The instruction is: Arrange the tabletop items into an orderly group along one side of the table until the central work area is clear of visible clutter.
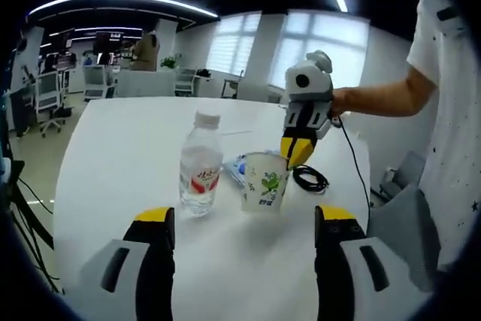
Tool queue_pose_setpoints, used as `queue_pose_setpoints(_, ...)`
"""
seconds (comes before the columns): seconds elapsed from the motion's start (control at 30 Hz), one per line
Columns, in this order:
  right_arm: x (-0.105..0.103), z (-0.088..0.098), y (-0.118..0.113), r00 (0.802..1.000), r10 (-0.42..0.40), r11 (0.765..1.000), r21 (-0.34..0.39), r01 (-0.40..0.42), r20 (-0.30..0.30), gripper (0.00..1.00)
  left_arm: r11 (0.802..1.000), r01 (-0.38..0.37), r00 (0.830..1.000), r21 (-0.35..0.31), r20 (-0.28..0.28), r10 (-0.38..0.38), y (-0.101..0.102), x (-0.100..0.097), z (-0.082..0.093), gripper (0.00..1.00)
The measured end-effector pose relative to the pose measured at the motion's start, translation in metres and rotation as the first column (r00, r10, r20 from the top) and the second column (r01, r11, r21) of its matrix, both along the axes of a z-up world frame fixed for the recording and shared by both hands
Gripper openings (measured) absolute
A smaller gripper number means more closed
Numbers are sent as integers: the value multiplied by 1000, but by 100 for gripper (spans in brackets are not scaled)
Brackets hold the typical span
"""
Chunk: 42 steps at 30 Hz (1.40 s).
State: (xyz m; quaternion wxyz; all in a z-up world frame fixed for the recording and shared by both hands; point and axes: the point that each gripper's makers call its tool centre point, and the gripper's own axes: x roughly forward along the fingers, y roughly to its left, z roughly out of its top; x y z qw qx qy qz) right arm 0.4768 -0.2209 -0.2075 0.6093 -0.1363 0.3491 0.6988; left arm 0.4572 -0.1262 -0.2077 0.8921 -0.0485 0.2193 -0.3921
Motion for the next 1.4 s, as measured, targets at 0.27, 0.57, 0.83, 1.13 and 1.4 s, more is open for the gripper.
queue_pose_setpoints(0.27,28,6,-11,989,-1,998,-65,11,145,0,1000,1,1000,-1,6,-1,0,0,2,77)
queue_pose_setpoints(0.57,47,-3,-15,954,83,985,-167,-35,287,0,1000,-5,1000,-2,3,5,1,-1,1,76)
queue_pose_setpoints(0.83,57,-19,-12,897,209,957,-268,-107,389,0,1000,-10,1000,-1,-1,10,2,-1,-2,76)
queue_pose_setpoints(1.13,59,-41,-9,842,341,913,-359,-192,418,0,1000,-16,1000,-3,-15,16,3,-2,-7,76)
queue_pose_setpoints(1.4,62,-56,-7,812,409,882,-409,-235,416,0,1000,-20,1000,-5,-24,20,3,-1,-11,76)
